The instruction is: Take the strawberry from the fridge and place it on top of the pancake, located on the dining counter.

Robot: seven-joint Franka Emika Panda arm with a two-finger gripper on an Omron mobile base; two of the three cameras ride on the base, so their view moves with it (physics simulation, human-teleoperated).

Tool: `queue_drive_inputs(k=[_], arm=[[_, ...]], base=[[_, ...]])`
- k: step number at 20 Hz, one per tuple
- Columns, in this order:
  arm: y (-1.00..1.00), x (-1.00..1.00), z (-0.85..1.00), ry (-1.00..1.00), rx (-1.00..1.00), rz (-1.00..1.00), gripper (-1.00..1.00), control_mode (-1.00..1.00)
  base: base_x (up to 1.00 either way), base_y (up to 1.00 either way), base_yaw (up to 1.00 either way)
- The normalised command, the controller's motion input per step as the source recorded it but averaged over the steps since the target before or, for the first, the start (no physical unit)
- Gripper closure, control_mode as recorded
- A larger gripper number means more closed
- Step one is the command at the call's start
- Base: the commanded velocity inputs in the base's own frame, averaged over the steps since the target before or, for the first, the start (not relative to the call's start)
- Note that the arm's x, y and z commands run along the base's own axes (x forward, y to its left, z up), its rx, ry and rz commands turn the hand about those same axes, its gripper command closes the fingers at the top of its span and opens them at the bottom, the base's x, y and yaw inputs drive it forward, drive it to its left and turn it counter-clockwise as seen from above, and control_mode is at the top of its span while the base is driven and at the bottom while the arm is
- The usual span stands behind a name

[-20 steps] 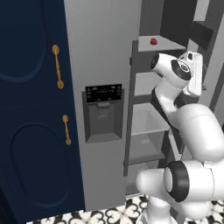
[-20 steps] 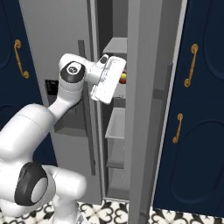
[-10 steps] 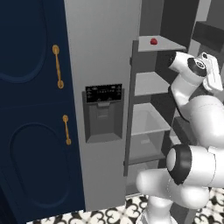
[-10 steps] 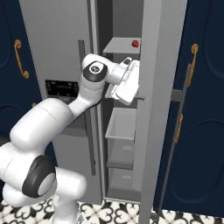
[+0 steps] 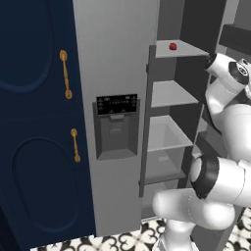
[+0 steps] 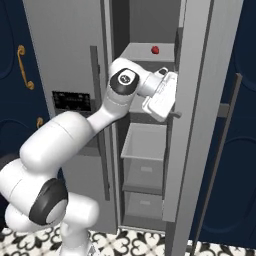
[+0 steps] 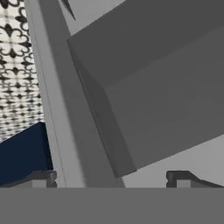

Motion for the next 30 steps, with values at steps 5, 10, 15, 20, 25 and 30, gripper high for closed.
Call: queue_drive_inputs(k=[5,10,15,20,25,30], arm=[[0.30,-0.26,0.06,0.00,-0.04,0.23,-1.00,-1.00],[0.64,-0.43,0.02,-0.01,-0.01,0.18,-1.00,-1.00],[0.97,-0.31,0.04,-0.25,0.19,-0.07,-1.00,-1.00],[1.00,-0.07,0.00,-0.23,0.28,-0.25,-1.00,-1.00],[0.98,0.04,0.00,-0.24,0.39,-0.33,-1.00,-1.00],[0.78,0.00,-0.06,-0.23,0.60,-0.36,-1.00,-1.00]], base=[[0.00,0.00,0.00],[0.00,0.00,0.00],[0.00,0.00,0.00],[0.00,0.00,0.00],[0.00,0.00,0.00],[0.00,0.00,0.00]])
